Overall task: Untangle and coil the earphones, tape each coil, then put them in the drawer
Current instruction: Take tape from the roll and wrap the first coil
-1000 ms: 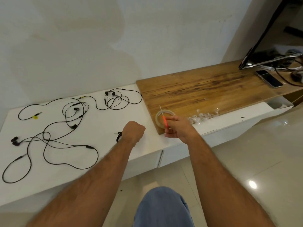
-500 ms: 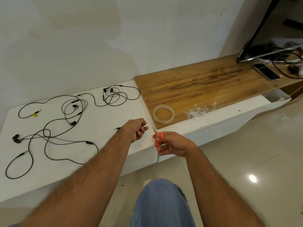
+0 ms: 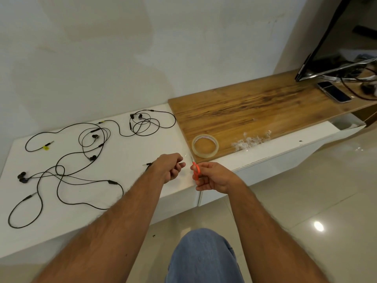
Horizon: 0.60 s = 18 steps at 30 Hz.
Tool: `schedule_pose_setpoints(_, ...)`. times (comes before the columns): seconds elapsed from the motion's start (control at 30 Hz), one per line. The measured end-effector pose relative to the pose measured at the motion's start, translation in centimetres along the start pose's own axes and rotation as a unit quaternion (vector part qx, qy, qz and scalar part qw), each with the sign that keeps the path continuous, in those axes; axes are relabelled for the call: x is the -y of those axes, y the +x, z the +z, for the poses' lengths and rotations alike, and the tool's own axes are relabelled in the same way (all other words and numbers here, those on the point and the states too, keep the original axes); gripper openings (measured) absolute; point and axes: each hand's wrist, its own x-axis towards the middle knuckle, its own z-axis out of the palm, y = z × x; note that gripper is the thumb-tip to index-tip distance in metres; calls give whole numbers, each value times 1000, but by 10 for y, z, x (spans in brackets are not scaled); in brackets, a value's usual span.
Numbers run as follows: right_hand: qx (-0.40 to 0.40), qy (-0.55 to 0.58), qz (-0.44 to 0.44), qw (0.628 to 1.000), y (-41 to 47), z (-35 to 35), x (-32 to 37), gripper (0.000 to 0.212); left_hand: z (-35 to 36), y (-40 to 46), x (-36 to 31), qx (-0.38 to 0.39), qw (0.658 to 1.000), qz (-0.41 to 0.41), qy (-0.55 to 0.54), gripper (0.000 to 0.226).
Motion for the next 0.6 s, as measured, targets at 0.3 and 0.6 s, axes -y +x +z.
schedule_pose_setpoints(0.3,-47,-75,-39,995,0,0,-3,15,-1,1,4,-27,999,32,32,15)
schedule_pose_setpoints(0.6,-109,-155,-75,979,-5,4,4,23,2,3,6,-50,976,144,158,23)
